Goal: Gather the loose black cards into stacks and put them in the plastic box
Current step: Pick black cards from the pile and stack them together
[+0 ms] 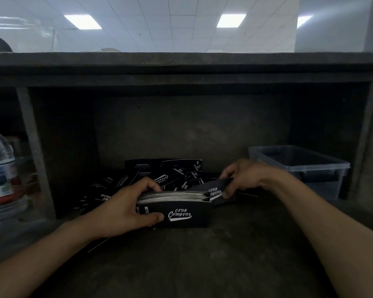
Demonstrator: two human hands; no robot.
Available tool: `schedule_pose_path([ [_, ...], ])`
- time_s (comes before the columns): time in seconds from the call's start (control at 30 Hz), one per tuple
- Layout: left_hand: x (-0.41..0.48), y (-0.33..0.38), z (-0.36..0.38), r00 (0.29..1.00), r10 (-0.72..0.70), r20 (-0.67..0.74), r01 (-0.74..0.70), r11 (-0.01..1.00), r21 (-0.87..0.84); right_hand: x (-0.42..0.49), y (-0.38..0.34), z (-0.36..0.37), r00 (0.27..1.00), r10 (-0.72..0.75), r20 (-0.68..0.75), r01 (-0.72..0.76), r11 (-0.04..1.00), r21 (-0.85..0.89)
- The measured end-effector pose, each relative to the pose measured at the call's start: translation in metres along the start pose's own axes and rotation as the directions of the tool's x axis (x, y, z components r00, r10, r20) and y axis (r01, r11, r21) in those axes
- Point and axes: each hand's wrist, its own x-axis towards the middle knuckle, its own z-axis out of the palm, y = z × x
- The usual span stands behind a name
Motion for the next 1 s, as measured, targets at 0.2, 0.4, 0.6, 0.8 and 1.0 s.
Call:
schedule_pose_path([
  [0.2,-0.004,0.011,0.005,0.999,-0.036,-0.033,0.036,0.999,-0.015,-0.017,-0.016,0.027,0.965,-0.102,0.243,0.051,0.977,0.209],
  [0.4,0.002,0.037,0.007,0.987,-0.161,0.026,0.161,0.987,-0.016,-0.048,-0.016,0.046,0.995,-0.070,-0.067,0.089,0.932,0.351],
  [0.6,0.003,0.075,0.039,0.978,-0.179,-0.107,0.174,0.983,-0.054,-0.081,-0.004,0.071,0.913,-0.270,-0.306,0.299,0.953,0.049],
  [0.8,-0.008,0.074,0.044,0.956,-0.263,-0.133,0.255,0.964,-0.076,-0.096,-0.002,0.071,0.924,-0.264,-0.278,0.269,0.963,-0.020],
  [1.0,-0.005,0.080,0.060,0.879,-0.440,-0.182,0.355,0.861,-0.363,-0.082,-0.015,0.094,0.958,-0.174,-0.226,0.205,0.972,0.119],
])
